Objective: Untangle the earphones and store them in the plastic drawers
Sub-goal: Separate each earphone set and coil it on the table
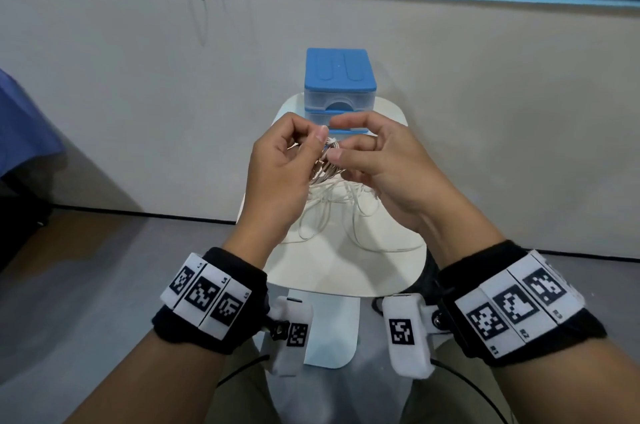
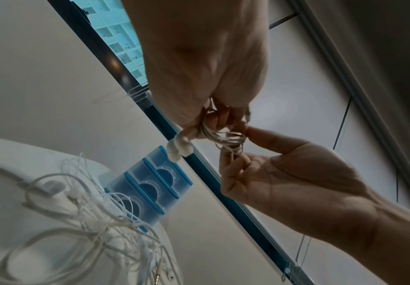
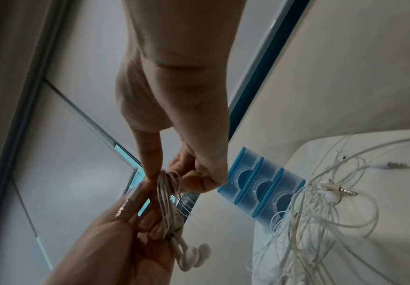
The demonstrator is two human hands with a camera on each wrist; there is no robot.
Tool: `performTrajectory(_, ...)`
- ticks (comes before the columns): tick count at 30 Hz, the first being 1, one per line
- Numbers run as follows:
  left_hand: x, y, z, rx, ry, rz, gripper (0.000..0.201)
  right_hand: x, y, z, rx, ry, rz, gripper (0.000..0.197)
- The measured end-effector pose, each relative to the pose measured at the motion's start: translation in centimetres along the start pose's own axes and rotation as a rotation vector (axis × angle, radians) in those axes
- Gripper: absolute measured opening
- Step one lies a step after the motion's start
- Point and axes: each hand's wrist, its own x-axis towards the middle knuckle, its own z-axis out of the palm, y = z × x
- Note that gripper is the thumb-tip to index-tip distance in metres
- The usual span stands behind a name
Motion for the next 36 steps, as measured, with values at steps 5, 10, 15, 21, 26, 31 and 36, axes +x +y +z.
performTrajectory(5,0.3,0.9,-0.4,-0.014,-0.121,0.003,0.014,0.0,-1.0,-0.5,0.199,-0.084,0.15,0.04)
performTrajectory(10,0.4,1.6,-1.0,0.047,-0.231,-0.012,0.012,-0.2,-1.5,-0.6,0.0,-0.115,0.079,0.049)
performTrajectory(15,0.8,2.0,-1.3,0.199,-0.179,-0.039,0.009,-0.4,-2.3,-1.0,-0.543,-0.013,-0.127,0.025)
performTrajectory(21,1.4,2.6,-1.2,0.39,-0.232,-0.055,0.015,-0.7,-3.2,-1.4,-1.187,0.05,-0.332,0.016)
performTrajectory(26,1.3,4.0,-0.9,0.29,-0.338,-0.154,0.021,-0.8,-3.2,-2.2,-1.13,0.124,-0.463,0.011)
performTrajectory(31,0.7,2.9,0.0,0.137,-0.277,-0.175,0.019,-0.4,-2.7,-2.1,-0.813,0.161,-0.354,0.016)
performTrajectory(36,-0.1,2.1,1.2,0.112,-0.114,-0.104,0.021,-0.4,-1.8,-1.5,-0.339,0.111,-0.171,0.018)
